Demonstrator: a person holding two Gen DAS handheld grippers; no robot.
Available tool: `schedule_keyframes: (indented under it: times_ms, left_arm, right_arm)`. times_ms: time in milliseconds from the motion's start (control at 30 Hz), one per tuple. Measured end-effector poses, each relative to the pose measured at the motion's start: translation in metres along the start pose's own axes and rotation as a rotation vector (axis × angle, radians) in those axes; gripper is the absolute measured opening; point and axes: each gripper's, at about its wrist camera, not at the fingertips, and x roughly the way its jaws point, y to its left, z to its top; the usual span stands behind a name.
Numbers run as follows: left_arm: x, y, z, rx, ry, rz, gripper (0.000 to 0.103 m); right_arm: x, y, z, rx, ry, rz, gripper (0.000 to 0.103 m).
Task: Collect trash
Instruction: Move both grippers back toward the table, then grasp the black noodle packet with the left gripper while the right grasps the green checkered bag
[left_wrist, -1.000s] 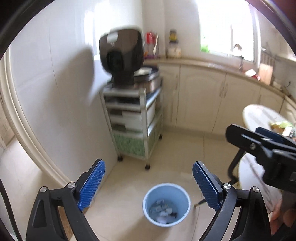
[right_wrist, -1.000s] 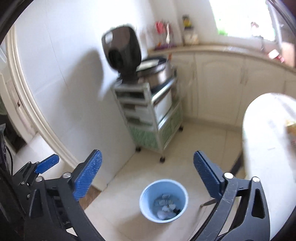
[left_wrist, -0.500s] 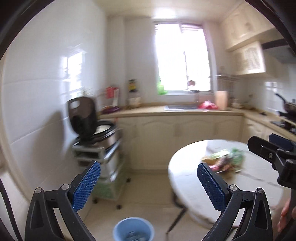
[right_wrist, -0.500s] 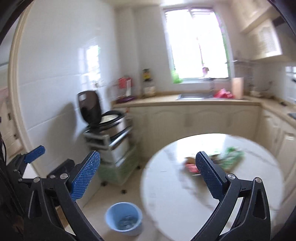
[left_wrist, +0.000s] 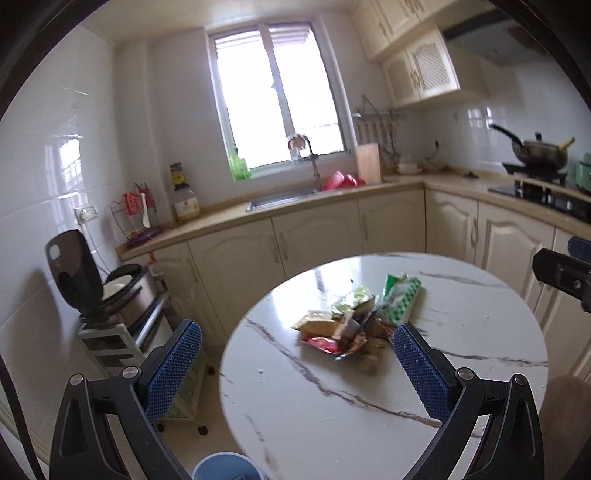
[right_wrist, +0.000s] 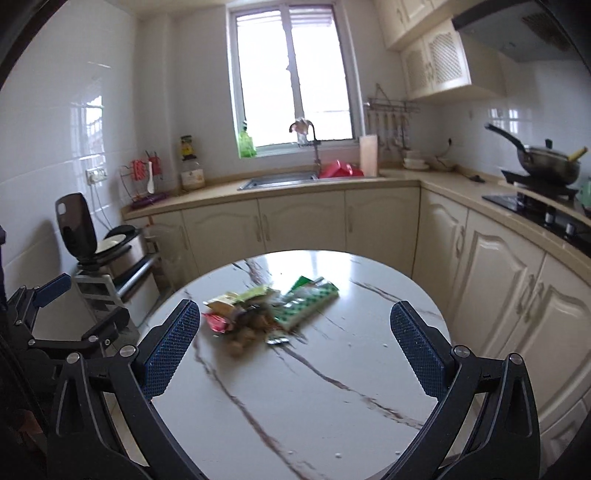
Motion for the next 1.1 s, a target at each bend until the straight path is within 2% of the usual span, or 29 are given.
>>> schedule_keyframes:
  times_ms: [133, 300, 400, 467, 533, 567, 633, 667, 700, 733, 767, 833, 933, 1100]
  left_arm:
    - [0.057, -0.015, 0.003, 0.042, 0.071, -0.010, 0.102]
    - [0.127, -0.043, 0.030, 0.059, 0.150, -0.046, 0.100]
    - [0.178, -0.055, 0.044, 0.066, 0.207, -0.073, 0.084]
    - [0.202, -0.058, 0.041, 0.066, 0.255, -0.094, 0.073]
    - [0.222, -0.062, 0.038, 0.063, 0.286, -0.108, 0.058]
    - [0.231, -0.063, 0.038, 0.062, 0.301, -0.120, 0.055]
    - [0.241, -0.065, 0.038, 0.066, 0.316, -0.138, 0.045]
    - [0.246, -0.065, 0.038, 0.067, 0.317, -0.162, 0.043]
    - [0.249, -0.067, 0.037, 0.069, 0.314, -0.180, 0.035]
    - [0.250, -0.068, 0.038, 0.071, 0.316, -0.209, 0.015]
    - [0.251, -0.068, 0.039, 0.077, 0.314, -0.220, 0.007]
    - [0.244, -0.067, 0.037, 0.095, 0.295, -0.205, 0.005]
    - [0.232, -0.055, 0.037, 0.043, 0.278, -0.263, 0.004]
    - [0.209, -0.033, 0.040, 0.004, 0.229, -0.303, 0.004]
  right_arm:
    - [0.032, -0.024, -0.012, 0.012, 0.067, -0.004, 0.103]
    - [0.079, -0.047, -0.023, 0.033, 0.155, 0.010, 0.103]
    - [0.106, -0.056, -0.025, 0.034, 0.195, 0.012, 0.103]
    - [0.121, -0.059, -0.025, 0.033, 0.218, 0.005, 0.103]
    - [0.134, -0.059, -0.024, 0.033, 0.234, 0.005, 0.103]
    - [0.142, -0.059, -0.023, 0.035, 0.245, 0.006, 0.103]
    - [0.157, -0.059, -0.021, 0.041, 0.267, 0.005, 0.103]
    - [0.164, -0.059, -0.020, 0.042, 0.277, 0.003, 0.103]
    - [0.170, -0.058, -0.019, 0.043, 0.288, 0.000, 0.103]
    - [0.179, -0.056, -0.018, 0.043, 0.304, -0.002, 0.103]
    - [0.185, -0.056, -0.016, 0.049, 0.311, 0.002, 0.103]
    - [0.200, -0.053, -0.014, 0.064, 0.334, 0.003, 0.103]
    - [0.221, -0.049, -0.011, 0.099, 0.360, 0.008, 0.103]
    - [0.257, -0.041, -0.009, 0.172, 0.423, 0.012, 0.103]
